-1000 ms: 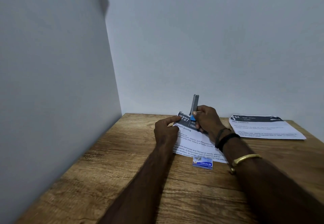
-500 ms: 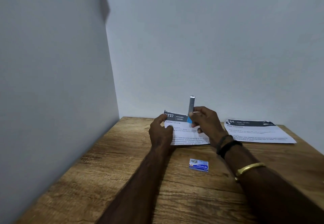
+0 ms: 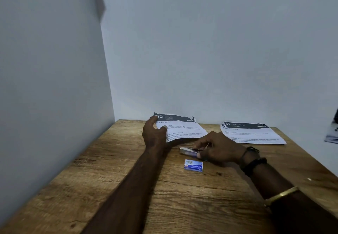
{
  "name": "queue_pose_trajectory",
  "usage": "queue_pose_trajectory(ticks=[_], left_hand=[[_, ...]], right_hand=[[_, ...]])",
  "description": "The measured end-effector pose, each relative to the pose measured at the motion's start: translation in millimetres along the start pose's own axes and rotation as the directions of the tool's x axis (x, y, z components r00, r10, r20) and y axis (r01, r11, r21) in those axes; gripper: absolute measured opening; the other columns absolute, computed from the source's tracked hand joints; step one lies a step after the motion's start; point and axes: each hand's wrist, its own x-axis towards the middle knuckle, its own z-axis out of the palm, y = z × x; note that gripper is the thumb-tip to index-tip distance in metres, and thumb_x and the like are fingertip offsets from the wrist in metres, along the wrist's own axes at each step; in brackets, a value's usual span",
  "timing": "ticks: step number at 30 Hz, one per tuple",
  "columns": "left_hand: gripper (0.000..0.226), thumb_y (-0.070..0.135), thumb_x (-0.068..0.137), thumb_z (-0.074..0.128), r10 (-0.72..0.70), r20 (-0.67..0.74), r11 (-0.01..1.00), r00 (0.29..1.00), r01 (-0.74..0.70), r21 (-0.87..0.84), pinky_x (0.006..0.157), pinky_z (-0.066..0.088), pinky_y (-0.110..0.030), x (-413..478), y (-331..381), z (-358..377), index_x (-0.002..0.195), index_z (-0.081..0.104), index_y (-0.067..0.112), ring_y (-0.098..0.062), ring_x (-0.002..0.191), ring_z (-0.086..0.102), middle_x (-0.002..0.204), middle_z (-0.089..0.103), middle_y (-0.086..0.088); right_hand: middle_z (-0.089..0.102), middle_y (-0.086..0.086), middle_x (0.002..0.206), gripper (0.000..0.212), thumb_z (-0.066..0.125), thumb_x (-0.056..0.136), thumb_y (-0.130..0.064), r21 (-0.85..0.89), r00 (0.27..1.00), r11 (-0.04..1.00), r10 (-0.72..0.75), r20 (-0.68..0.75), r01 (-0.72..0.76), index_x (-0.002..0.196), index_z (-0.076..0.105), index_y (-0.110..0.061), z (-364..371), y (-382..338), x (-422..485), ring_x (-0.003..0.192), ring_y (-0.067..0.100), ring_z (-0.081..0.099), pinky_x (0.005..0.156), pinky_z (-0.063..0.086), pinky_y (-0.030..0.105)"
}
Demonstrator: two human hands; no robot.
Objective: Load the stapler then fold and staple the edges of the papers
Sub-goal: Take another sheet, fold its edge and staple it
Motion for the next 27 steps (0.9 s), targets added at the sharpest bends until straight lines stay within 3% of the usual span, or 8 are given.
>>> queue_pose_trajectory(ticks=[4, 7, 12, 15, 19, 21, 24, 27], left_hand=[[0.054, 0.000, 0.084, 0.071, -0.026, -0.013, 0.999, 1.000, 0.025, -0.029, 0.109, 0.046, -0.032, -0.6, 2.7, 0.0, 0.136, 0.060, 0.006, -0.027, 0.125, 0.060, 0.137, 0.063, -0.012], [0.054, -0.002, 0.084, 0.070, -0.073, -0.016, 0.992, 0.997, 0.071, -0.103, 0.105, 0.050, -0.035, -1.2, 5.2, 1.0, 0.136, 0.060, 0.005, -0.028, 0.120, 0.062, 0.136, 0.064, -0.014], [0.056, -0.006, 0.085, 0.068, -0.202, 0.004, 0.946, 0.979, 0.196, -0.260, 0.092, 0.058, -0.031, -4.6, 12.2, 3.4, 0.139, 0.057, 0.003, -0.029, 0.109, 0.067, 0.134, 0.064, -0.016], [0.055, -0.012, 0.086, 0.065, -0.258, 0.074, 0.910, 0.963, 0.268, -0.316, 0.051, 0.056, -0.017, -6.2, 15.9, 6.1, 0.138, 0.056, 0.001, -0.020, 0.079, 0.066, 0.123, 0.066, -0.016], [0.058, -0.009, 0.086, 0.066, -0.255, 0.083, 0.928, 0.963, 0.268, -0.259, 0.056, 0.050, -0.016, -6.4, 11.7, 12.4, 0.141, 0.055, 0.002, -0.022, 0.091, 0.063, 0.133, 0.063, -0.019], [0.059, -0.008, 0.086, 0.068, -0.242, 0.105, 0.928, 0.965, 0.261, -0.265, 0.048, 0.047, -0.013, -7.6, 11.3, 16.2, 0.142, 0.055, 0.004, -0.022, 0.090, 0.064, 0.133, 0.063, -0.018], [0.058, -0.009, 0.086, 0.068, -0.264, 0.209, 0.903, 0.942, 0.317, -0.288, 0.046, 0.052, -0.018, 7.0, 4.8, 21.7, 0.141, 0.054, 0.004, -0.022, 0.082, 0.066, 0.129, 0.064, -0.021], [0.062, -0.006, 0.084, 0.072, -0.277, 0.290, 0.886, 0.916, 0.361, -0.291, 0.064, 0.059, -0.030, 1.9, 8.5, 28.0, 0.142, 0.053, 0.005, -0.028, 0.092, 0.069, 0.125, 0.065, -0.020]], right_hand=[[0.073, -0.017, 0.102, 0.020, 0.079, 0.082, -0.030, -0.088, 1.000, 0.996, 0.001, 0.022, 0.001, 0.102, 0.080, -0.031, 6.0, -1.4, 2.0, 0.100, 0.005, 0.063, 0.085, 0.049, 0.023], [0.072, -0.016, 0.095, 0.019, 0.082, 0.078, -0.030, -0.059, 1.000, 0.998, -0.010, -0.004, 0.010, 0.096, 0.078, -0.033, 6.9, 1.7, 2.9, 0.092, 0.002, 0.063, 0.073, 0.045, 0.014], [0.073, -0.005, 0.079, 0.041, 0.082, 0.075, -0.051, 0.265, 0.944, 0.963, 0.125, -0.304, -0.042, 0.107, 0.059, -0.038, 11.0, 8.3, 2.9, 0.073, 0.004, 0.069, 0.063, 0.049, 0.025], [0.078, 0.004, 0.081, 0.048, 0.077, 0.082, -0.052, 0.532, 0.883, 0.846, 0.280, -0.376, -0.042, 0.117, 0.052, -0.031, 17.3, 9.1, 7.1, 0.072, 0.016, 0.077, 0.058, 0.050, 0.027], [0.078, 0.014, 0.095, 0.059, 0.080, 0.079, -0.051, 0.841, 0.840, 0.541, 0.448, -0.307, 0.019, 0.121, 0.054, -0.018, 7.2, 5.9, 9.9, 0.072, 0.025, 0.078, 0.051, 0.054, 0.029], [0.077, 0.016, 0.097, 0.063, 0.080, 0.084, -0.040, 0.889, 0.822, 0.455, 0.483, -0.301, 0.058, 0.132, 0.048, -0.015, 2.3, 6.5, 8.2, 0.073, 0.026, 0.078, 0.053, 0.058, 0.030], [0.074, 0.015, 0.099, 0.081, 0.074, 0.086, -0.005, 0.857, 0.730, 0.515, 0.576, -0.367, 0.024, 0.150, 0.027, -0.025, 5.0, 8.3, 25.0, 0.069, 0.024, 0.078, 0.059, 0.062, 0.035], [0.074, 0.013, 0.096, 0.081, 0.067, 0.086, 0.007, 0.837, 0.679, 0.545, 0.633, -0.371, -0.051, 0.149, 0.032, -0.030, 2.2, 10.5, 20.7, 0.066, 0.023, 0.078, 0.060, 0.063, 0.036]])
